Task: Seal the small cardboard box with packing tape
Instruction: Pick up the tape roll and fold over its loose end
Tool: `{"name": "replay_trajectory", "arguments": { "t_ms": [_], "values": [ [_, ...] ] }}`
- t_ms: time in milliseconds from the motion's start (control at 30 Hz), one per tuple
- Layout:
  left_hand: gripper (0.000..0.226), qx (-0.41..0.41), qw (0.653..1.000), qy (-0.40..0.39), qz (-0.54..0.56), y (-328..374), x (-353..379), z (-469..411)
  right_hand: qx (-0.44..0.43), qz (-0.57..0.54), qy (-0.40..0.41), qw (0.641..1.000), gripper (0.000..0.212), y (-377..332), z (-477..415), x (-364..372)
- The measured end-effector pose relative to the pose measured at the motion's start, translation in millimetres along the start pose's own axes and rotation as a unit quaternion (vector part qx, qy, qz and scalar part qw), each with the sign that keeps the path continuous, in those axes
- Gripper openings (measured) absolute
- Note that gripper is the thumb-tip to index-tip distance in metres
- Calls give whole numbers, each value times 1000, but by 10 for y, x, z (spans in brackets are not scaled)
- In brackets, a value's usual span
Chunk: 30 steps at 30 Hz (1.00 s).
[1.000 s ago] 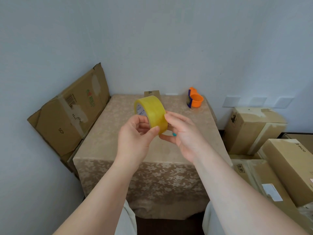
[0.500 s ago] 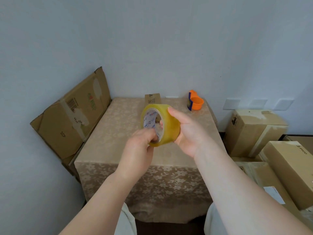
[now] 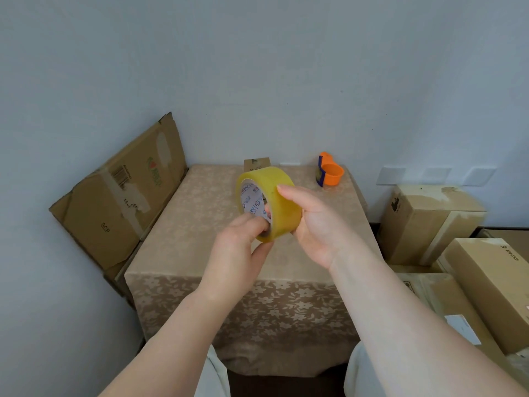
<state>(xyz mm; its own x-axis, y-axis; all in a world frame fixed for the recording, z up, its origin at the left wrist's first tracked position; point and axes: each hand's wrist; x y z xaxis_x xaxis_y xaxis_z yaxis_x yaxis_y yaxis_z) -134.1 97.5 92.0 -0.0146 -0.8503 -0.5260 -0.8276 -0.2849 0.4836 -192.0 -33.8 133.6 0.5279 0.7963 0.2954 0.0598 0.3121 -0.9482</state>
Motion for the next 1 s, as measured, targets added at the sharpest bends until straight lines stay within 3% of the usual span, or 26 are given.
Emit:
{"name": "replay_trajectory", "arguments": {
  "t_ms": [233,667,833,1000],
  "values": [
    [16,59,996,-18,-58,-5,15,24,-13,1,15,1000,10,-5,0,16],
    [21,33,998,-4,-54,-4,1,30,-26,-27,-58,998,12,10,47,-22],
    [18,12,999,-15,-35,-1,-33,0,-34,-12,-92,995,27,26,57,-62],
    [13,8,1000,-5,-2,-9,-31,4,-49,0,-80,996,11,38,95,-43]
  ]
}}
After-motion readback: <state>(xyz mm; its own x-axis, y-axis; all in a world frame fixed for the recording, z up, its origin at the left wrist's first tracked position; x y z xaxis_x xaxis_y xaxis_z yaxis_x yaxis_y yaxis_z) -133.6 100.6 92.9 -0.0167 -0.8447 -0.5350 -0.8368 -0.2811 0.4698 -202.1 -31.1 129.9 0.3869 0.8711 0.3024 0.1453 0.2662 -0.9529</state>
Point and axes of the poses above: each hand's wrist, its own z-axis away from the middle knuckle, its own x-axis out of the palm, y = z × x, and after that the axes turned 12 degrees about y, right-handed
